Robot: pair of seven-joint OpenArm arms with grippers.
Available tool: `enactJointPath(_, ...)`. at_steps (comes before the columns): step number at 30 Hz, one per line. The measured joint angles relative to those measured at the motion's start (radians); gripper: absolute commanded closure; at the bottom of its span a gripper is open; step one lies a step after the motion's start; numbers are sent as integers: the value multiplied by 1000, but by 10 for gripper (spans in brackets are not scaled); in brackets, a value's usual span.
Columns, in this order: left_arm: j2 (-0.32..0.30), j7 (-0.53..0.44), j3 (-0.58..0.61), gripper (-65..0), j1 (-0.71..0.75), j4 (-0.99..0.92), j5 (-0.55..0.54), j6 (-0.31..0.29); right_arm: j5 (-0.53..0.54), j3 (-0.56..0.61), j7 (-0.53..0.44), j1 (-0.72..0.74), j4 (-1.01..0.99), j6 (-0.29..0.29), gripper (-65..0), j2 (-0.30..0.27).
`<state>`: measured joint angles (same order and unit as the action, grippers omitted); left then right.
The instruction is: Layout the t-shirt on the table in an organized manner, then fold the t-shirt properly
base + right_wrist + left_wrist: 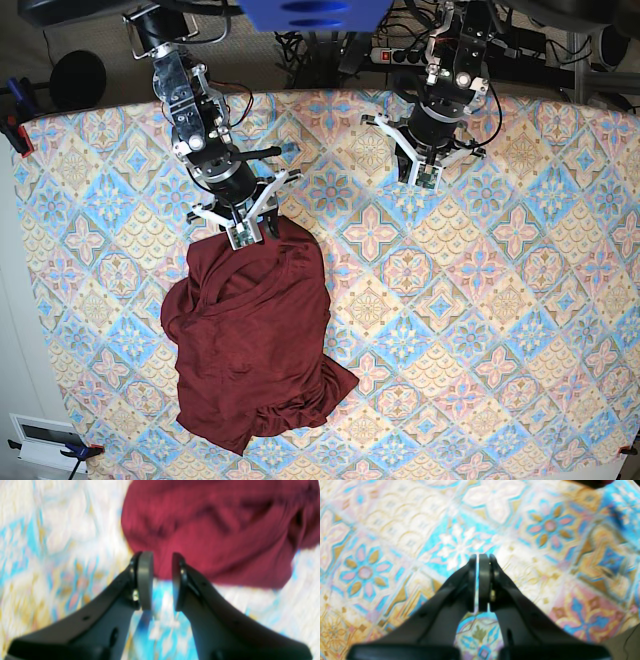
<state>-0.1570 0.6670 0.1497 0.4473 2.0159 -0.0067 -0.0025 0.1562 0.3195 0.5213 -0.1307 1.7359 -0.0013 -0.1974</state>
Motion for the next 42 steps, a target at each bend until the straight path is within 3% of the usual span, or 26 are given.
enactJointPath(9, 2, -1, 0, -159, 0, 0, 2, 2, -10, 79, 13, 77, -92, -1, -259, -3)
enactJointPath(20, 3, 0, 0, -167, 2, 0, 3, 1, -11, 158, 16, 193, -257, -2, -273, -5)
enactJointPath(25, 2, -1, -5, -167, 1, 0, 3, 2, 2, 189, -34, 207, -335, 0, -270, -2)
enactJointPath(28, 3, 0, -4, -167, 2, 0, 3, 1, 7, 202, -37, 232, -357, 4, -223, -2)
enactJointPath(32, 2, 0, -5, -167, 2, 0, 3, 2, 9, 201, -32, 236, -353, 8, -16, 4)
enactJointPath(33, 2, 0, -5, -167, 2, 0, 3, 2, 9, 201, -30, 234, -348, 8, 0, 3)
enactJointPath(37, 3, 0, -5, -167, 1, 0, 3, 2, 0, 159, 24, 211, -272, 3, 0, -6)
enactJointPath(42, 3, 0, -3, -167, 2, 0, 3, 1, 1, 35, 3, 126, -65, -2, 0, -6)
